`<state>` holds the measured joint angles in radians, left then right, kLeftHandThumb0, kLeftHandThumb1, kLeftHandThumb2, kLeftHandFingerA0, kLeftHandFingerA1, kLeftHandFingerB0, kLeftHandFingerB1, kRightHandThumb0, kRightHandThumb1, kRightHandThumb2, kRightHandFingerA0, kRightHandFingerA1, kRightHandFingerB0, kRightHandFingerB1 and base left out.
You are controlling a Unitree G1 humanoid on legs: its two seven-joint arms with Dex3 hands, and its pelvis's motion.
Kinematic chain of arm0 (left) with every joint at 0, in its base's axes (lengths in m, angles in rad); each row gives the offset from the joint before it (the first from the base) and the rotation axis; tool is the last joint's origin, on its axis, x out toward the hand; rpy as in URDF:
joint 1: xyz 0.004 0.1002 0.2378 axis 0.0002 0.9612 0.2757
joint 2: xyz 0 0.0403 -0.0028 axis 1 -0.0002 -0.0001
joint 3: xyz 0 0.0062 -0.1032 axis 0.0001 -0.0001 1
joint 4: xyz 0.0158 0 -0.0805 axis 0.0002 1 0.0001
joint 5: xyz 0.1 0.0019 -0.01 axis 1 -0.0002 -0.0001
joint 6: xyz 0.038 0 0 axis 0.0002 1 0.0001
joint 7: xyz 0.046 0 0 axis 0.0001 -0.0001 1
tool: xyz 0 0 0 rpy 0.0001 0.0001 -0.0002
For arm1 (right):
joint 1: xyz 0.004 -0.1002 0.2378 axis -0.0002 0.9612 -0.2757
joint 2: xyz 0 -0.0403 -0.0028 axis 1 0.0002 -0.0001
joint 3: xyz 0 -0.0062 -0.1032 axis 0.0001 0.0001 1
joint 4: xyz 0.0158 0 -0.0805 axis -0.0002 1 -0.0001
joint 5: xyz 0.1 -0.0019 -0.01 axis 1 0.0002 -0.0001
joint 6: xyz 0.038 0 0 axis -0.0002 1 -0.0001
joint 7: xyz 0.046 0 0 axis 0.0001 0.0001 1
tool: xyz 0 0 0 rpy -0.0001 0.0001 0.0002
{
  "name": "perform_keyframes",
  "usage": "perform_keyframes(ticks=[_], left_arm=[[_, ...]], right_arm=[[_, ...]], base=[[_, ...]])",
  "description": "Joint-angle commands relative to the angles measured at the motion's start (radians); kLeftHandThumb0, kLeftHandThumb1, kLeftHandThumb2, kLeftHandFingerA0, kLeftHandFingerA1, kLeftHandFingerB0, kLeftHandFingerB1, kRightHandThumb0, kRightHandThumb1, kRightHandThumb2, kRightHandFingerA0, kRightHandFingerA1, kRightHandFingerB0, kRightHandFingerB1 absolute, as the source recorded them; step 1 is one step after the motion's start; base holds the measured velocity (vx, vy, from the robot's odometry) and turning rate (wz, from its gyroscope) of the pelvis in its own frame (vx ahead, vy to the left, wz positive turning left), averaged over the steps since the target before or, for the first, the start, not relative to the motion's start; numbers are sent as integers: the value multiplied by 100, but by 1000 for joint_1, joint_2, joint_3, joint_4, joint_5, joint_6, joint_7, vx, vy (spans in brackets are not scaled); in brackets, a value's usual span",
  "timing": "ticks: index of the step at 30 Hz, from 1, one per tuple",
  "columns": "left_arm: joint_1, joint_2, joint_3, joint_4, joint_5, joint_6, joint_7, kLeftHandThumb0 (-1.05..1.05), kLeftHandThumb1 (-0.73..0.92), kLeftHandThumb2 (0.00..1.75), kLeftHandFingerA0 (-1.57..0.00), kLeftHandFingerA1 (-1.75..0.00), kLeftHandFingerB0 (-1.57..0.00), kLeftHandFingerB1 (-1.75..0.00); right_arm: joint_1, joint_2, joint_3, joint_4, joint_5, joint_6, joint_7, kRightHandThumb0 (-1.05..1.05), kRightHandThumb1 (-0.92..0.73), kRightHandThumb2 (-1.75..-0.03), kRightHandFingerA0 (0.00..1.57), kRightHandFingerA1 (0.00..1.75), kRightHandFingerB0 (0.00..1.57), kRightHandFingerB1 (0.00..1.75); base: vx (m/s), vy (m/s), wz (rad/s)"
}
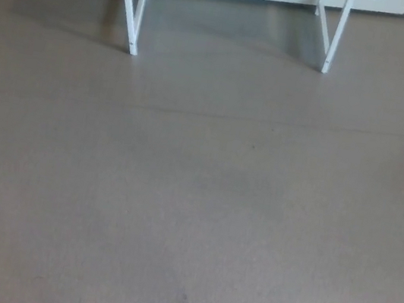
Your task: The robot walks towards a desk on which a file tray is kept in the middle and a toilet paper roll is kept on its right. The robot uses its right hand to hook on finger in the gap of the roll and grabs it, lifts it and places it on the tray.
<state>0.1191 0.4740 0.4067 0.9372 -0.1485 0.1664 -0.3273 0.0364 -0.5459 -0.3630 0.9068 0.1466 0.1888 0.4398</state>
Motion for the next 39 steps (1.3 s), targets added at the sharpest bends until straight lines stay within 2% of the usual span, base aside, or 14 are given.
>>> perform_keyframes(ticks=[1,4,5,6,12,13,14,18,19,20,26,27,34,39], left_arm=[[38,5,-6,-60,-8,53,23,-89,86,114,0,-11,0,-5],[56,-2,2,-101,-23,74,18,-89,86,115,0,-11,0,-6],[61,-3,2,-116,-25,86,16,-78,92,74,0,-15,0,0],[68,-3,0,-138,-26,103,13,-83,83,116,0,-16,0,-12],[94,-7,-5,-133,-20,74,11,-96,90,117,0,-6,0,0],[102,-15,6,-176,-37,119,21,-80,92,74,0,-11,0,0],[105,-13,0,-180,-33,120,18,-89,86,117,0,-12,0,-8],[113,-17,-5,-170,-24,103,23,-88,86,117,0,-12,0,-8],[112,-19,-4,-165,-26,98,25,-80,92,75,0,-9,0,0],[105,-24,6,-148,-36,91,27,-93,88,114,0,-6,0,-1],[66,-21,11,-63,-45,56,16,-94,90,115,0,-4,0,0],[73,-23,12,-74,-46,57,15,-95,90,115,0,-5,0,0],[78,-23,10,-81,-37,60,28,-95,90,116,0,-5,0,0],[82,-21,1,-84,-28,53,27,-95,91,117,0,-5,0,0]], right_arm=[[-13,-31,36,13,-21,-4,9,-58,-54,-79,0,32,0,0],[-22,-21,-3,5,24,57,-8,-45,-52,-68,0,19,0,2],[-15,-13,-49,13,78,66,32,-31,-61,-58,0,0,0,0],[6,-5,-75,-1,106,56,54,-55,-36,-74,0,29,0,13],[42,-43,85,-116,-49,40,-6,-60,-57,-79,5,39,0,1],[19,-30,38,-94,6,93,-15,-54,-52,-78,1,36,0,5],[35,-17,11,-96,33,57,-2,-48,-52,-76,0,26,0,2],[6,-29,5,-57,42,96,34,-48,-61,-59,0,6,0,1],[5,-32,19,-56,26,86,29,-61,-39,-76,0,27,0,10],[1,-37,39,-50,1,71,18,-57,-53,-78,0,23,0,0],[-24,-60,76,-13,-23,39,41,-56,-67,-60,0,21,0,0],[-19,-54,72,-25,-23,39,9,-58,-55,-80,2,43,0,1],[-45,-45,39,27,16,38,23,-55,-56,-79,0,24,0,0],[-27,-55,59,-41,13,99,8,-52,-53,-78,5,40,0,3]], base=[[28,30,-9],[27,95,-4],[47,187,-14],[99,255,-21],[118,150,-3],[147,115,7],[182,117,2],[191,27,9],[177,-53,8],[171,-100,11],[208,-188,14],[201,-172,-13],[130,-37,-6],[206,156,2]])
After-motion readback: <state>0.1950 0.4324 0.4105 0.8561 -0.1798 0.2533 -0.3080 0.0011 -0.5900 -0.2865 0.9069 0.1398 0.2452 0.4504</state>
